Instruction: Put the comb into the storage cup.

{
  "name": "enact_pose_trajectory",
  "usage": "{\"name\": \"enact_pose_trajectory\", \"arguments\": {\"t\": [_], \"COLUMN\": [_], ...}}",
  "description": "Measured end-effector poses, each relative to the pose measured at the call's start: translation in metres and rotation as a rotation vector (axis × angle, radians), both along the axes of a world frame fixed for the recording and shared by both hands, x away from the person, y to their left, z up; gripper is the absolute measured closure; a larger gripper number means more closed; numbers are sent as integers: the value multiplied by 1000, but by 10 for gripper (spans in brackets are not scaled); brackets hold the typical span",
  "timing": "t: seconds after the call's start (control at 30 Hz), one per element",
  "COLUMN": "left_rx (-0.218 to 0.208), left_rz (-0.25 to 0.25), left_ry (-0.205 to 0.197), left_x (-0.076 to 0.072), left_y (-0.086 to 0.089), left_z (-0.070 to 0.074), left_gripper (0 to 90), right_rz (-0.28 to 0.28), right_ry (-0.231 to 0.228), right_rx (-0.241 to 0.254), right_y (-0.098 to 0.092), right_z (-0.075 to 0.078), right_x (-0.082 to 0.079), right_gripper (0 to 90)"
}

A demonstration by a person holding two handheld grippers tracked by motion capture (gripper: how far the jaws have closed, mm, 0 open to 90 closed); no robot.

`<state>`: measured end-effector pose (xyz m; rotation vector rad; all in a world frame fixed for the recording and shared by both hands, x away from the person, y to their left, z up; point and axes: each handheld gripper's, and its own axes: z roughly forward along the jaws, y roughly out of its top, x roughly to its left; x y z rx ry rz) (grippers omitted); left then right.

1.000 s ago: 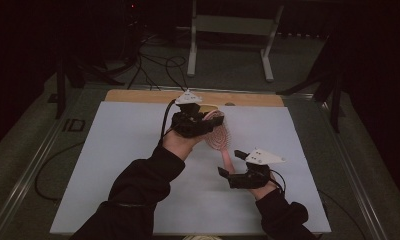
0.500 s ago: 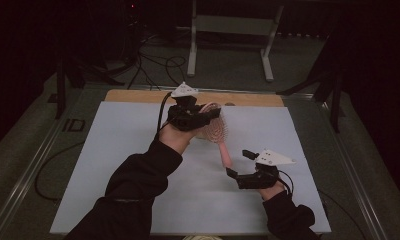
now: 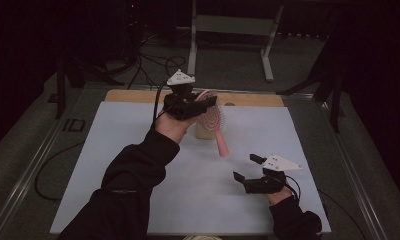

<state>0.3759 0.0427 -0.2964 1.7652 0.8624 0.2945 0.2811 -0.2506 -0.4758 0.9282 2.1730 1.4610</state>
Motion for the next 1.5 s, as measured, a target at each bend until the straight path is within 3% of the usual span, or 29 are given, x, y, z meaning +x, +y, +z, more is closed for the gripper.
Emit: {"name": "enact_pose_trajectory", "arguments": {"t": [0.5, 1.07, 1.5], "left_rx": [-11, -33, -28], "left_rz": [29, 144, 211], "left_ry": [-32, -32, -53], "left_x": [13, 54, 74], "left_y": [8, 25, 28], "left_z": [17, 27, 31], "left_gripper": [663, 664, 664], "right_rz": [1, 11, 16], "right_ry": [-18, -23, -25], "right_rx": [-15, -15, -12], "right_y": [-1, 0, -1], "right_z": [-1, 0, 0], "right_x": [-3, -4, -4], "right_gripper": [91, 91, 92]}}
